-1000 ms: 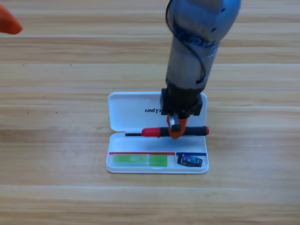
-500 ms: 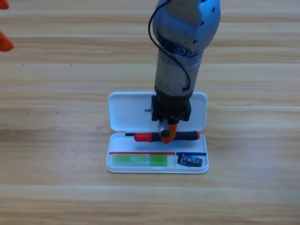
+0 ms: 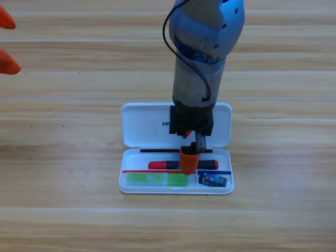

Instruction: Clean up eraser and pencils

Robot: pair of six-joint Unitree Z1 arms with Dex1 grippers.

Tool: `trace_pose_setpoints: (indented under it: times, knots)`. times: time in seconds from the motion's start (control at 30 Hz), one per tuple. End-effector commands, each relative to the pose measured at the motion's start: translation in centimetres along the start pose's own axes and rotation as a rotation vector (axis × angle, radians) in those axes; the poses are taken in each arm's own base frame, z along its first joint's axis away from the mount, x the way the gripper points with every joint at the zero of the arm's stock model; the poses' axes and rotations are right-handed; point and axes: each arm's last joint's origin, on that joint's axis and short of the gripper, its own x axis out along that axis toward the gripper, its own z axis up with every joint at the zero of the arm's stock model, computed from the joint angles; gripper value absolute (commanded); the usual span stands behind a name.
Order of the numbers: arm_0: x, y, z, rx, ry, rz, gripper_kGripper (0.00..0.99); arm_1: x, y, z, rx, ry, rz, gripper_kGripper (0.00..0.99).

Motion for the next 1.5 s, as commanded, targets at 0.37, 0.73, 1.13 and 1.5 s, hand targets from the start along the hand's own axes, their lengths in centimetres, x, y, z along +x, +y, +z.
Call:
trace_pose_setpoints:
  times: [0.37, 0.73, 1.13, 1.5]
  knots:
    - [4.8, 5.1, 0.5, -0.046, -0.080, 0.026, 0.990, -18.7, 13.4, -10.8, -0.044, -0.464, -0.016, 0.916]
    - [18.3, 16.5, -2.1, -0.188, -0.123, -0.129, 0.980, -20.4, 16.6, -16.7, 0.010, -0.693, -0.088, 0.937]
    - [24.4, 16.8, -5.3, -0.110, -0.146, -0.246, 0.316, -21.2, 17.9, -17.7, 0.000, -0.753, -0.029, 0.943]
    - [30.6, 15.2, -5.0, -0.111, -0.131, -0.489, 0.000, -20.5, 18.1, -17.8, -0.004, -0.764, -0.007, 0.943]
